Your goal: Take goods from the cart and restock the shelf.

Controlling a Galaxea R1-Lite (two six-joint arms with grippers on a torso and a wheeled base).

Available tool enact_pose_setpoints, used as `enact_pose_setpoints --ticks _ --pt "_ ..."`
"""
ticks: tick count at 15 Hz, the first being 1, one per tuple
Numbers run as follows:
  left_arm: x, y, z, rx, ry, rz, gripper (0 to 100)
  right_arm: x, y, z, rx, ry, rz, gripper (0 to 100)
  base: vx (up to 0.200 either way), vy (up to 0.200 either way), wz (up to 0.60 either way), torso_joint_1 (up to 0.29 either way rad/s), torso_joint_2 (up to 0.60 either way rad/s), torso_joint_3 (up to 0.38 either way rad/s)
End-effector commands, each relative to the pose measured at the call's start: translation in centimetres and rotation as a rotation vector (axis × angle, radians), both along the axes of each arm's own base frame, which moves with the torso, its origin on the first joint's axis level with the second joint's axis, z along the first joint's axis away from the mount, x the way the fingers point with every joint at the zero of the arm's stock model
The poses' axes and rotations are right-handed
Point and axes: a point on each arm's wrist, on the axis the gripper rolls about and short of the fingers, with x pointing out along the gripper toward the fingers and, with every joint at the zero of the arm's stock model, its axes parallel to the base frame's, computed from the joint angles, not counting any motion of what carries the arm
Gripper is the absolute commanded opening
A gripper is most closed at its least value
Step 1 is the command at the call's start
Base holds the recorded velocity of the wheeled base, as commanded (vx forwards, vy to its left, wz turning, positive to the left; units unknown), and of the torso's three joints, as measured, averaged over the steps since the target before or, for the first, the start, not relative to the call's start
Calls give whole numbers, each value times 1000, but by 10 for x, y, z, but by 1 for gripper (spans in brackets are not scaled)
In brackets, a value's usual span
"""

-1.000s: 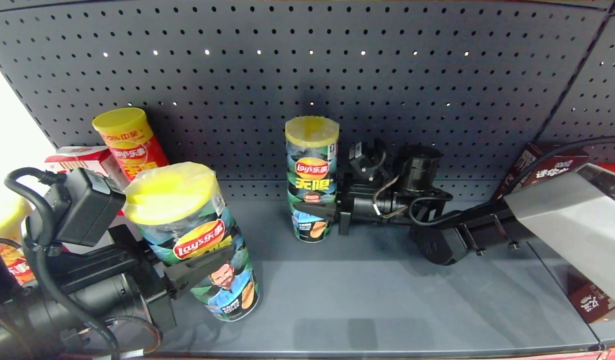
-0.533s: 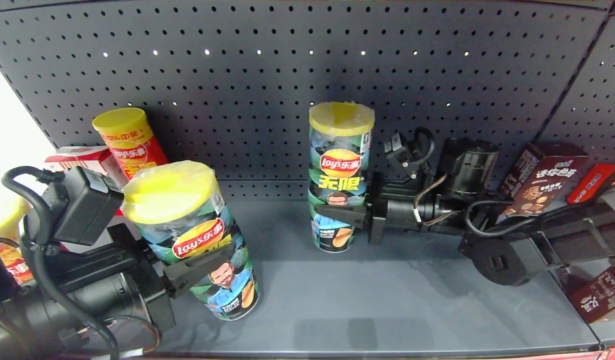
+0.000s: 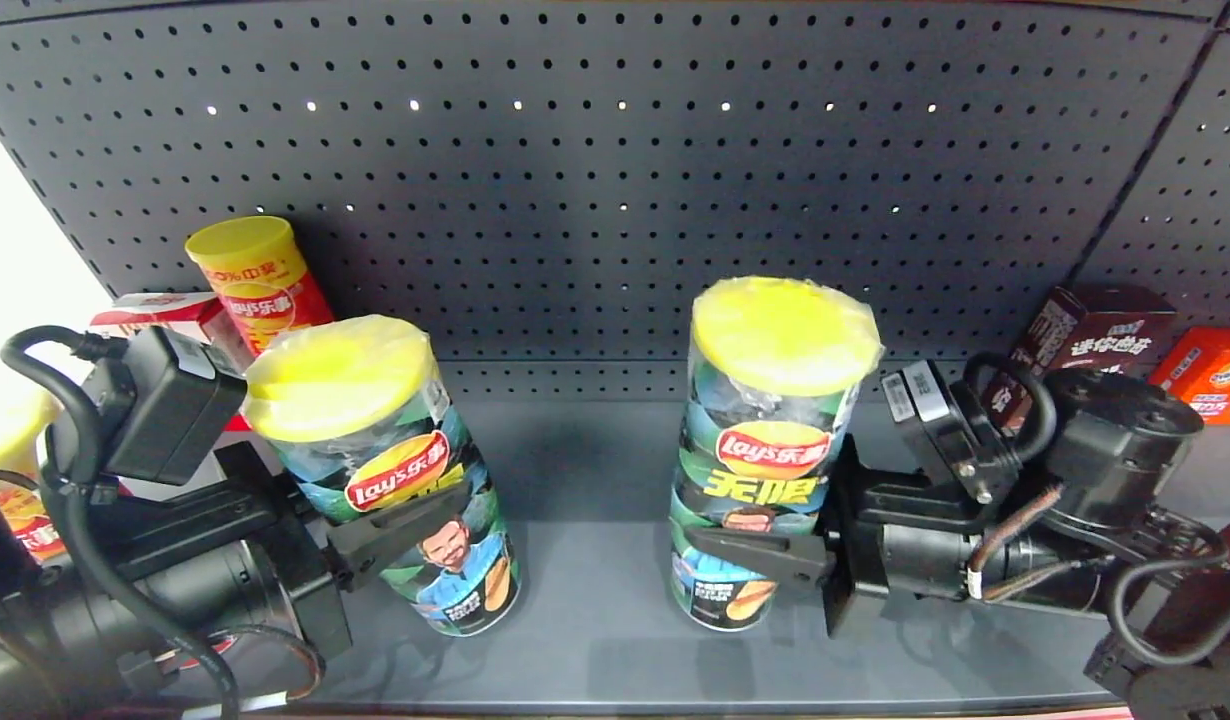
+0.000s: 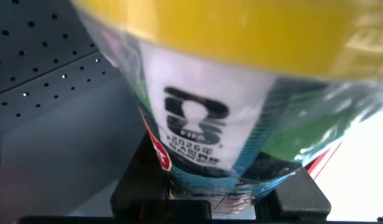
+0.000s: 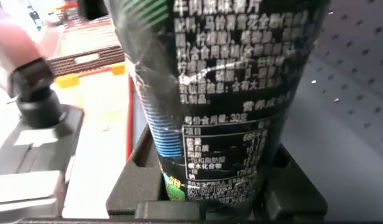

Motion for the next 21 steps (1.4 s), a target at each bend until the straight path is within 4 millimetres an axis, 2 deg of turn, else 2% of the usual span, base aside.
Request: enact_pose_setpoints --ticks 1,3,6,11,16,17,21 --pt "1 0 0 0 0 0 0 -10 -6 -10 -18 23 3 0 0 0 0 0 0 0" --pt "1 0 -1 2 4 0 0 -9 -5 -20 -38 45 3 0 0 0 0 0 0 0" --pt "1 0 -1 3 5 0 0 -5 -1 -26 -47 54 4 0 0 0 0 0 0 0" --pt "1 0 -2 4 7 0 0 6 13 -43 -39 43 20 0 0 0 0 0 0 0" --pt "1 0 -2 5 8 0 0 5 19 -49 -51 53 14 0 0 0 0 0 0 0" --pt "0 0 -3 5 9 0 0 5 19 -49 -51 52 14 100 0 0 0 0 0 0" --pt "0 0 -1 2 4 -1 0 2 14 -44 -36 34 9 100 0 0 0 0 0 0"
